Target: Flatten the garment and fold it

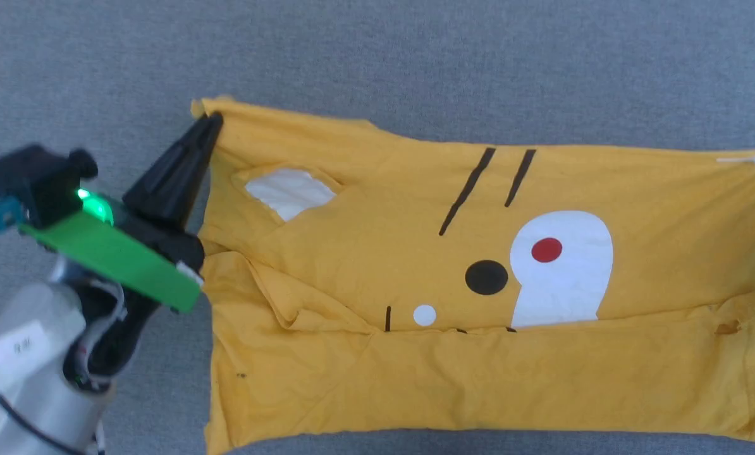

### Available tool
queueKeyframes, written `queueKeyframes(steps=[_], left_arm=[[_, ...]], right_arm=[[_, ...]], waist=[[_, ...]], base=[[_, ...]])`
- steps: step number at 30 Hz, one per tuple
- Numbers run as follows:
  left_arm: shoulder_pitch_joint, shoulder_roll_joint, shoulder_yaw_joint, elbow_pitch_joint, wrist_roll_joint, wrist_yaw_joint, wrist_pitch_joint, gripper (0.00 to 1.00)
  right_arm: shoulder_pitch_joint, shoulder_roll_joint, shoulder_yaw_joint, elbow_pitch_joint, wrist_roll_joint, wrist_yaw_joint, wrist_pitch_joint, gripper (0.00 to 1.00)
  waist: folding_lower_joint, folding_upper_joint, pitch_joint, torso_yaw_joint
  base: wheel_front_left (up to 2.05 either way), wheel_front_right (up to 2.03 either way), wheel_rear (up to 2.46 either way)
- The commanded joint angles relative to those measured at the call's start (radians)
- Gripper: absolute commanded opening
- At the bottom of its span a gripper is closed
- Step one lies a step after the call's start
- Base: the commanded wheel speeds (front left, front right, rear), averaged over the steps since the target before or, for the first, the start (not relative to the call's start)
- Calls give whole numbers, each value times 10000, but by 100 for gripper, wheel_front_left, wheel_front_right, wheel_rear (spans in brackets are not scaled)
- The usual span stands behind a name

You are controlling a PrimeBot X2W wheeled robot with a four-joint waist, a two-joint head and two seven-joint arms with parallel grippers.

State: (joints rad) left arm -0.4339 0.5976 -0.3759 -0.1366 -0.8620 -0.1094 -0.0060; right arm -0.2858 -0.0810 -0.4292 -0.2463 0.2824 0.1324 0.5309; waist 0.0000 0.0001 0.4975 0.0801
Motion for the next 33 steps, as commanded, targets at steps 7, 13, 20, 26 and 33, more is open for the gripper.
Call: queueKeyframes(steps=[7, 13, 20, 26, 33], left_arm=[[2008, -110, 55, -1173, -84, -59, -1265, 0], [3633, -77, -22, -1654, -340, 148, -1633, 0], [4863, 58, -219, -1737, -898, 393, -1325, 0], [5002, 148, -653, -1138, -1012, 566, -609, 0], [4528, -28, -1178, 48, -951, 661, 139, 0]], right_arm=[[2007, 263, -246, -806, 1033, -17, -1184, 0], [3550, 303, -455, -609, 2100, -17, -1545, 0], [4740, 306, -500, -116, 2442, -17, -1631, 0], [5067, 306, -275, 414, 2135, -17, -1629, 0], [4767, 307, -126, 951, 1517, -17, -1646, 100]], waist=[[0, -1, -1152, 130], [0, -1, -1627, 142], [0, -1, -1838, 214], [0, -1, -2008, 288], [0, -1, -2109, 302]], base=[[0, 0, 0], [0, 0, 0], [0, 0, 0], [0, 0, 0], [0, 0, 0]])
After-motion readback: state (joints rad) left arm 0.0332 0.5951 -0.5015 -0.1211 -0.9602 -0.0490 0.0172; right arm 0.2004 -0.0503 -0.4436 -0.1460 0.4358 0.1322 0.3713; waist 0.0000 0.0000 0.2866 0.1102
